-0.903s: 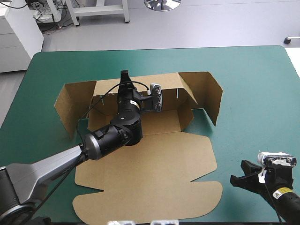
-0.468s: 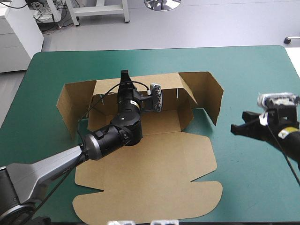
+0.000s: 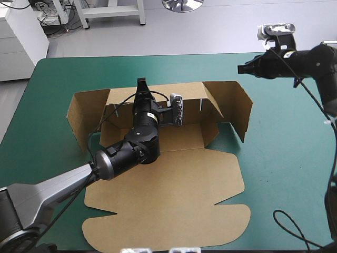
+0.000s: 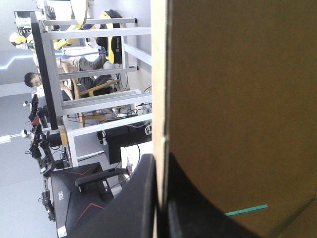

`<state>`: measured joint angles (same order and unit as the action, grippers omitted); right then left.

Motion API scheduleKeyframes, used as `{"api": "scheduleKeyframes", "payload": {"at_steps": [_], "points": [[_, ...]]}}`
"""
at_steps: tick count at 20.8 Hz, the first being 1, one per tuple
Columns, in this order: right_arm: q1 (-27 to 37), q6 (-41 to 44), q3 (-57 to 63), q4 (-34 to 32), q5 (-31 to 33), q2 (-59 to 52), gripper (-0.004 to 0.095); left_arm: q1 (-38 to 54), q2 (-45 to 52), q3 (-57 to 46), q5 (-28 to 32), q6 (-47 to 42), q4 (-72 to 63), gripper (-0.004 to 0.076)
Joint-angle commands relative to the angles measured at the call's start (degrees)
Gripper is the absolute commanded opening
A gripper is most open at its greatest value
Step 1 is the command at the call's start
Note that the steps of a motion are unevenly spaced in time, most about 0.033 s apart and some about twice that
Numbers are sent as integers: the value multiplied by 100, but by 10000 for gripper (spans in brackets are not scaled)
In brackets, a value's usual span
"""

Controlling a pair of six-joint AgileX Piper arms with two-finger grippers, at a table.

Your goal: Fold the box

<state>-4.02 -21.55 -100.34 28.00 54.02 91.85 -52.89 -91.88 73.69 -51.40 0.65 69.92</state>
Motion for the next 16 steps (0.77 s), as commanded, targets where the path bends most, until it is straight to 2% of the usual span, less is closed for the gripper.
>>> {"api": "scheduleKeyframes", "payload": {"at_steps": [1,6,9,12,15,16], "points": [[30,-76,-1356,406,233,852,-17,-19,191,141,76,-65,320,-10],[30,-49,-2167,505,535,1791,-17,-19,191,141,76,-65,320,-10],[30,-81,-2166,505,632,2061,-17,-19,191,141,76,-65,320,-10],[30,-237,-2155,588,1056,2109,-17,-19,191,141,76,-65,320,-10],[30,-518,-2155,647,1783,2124,-17,-19,191,141,76,-159,320,-10],[30,-477,-2155,632,1783,2124,-17,-19,191,141,76,-159,320,-10]]}}
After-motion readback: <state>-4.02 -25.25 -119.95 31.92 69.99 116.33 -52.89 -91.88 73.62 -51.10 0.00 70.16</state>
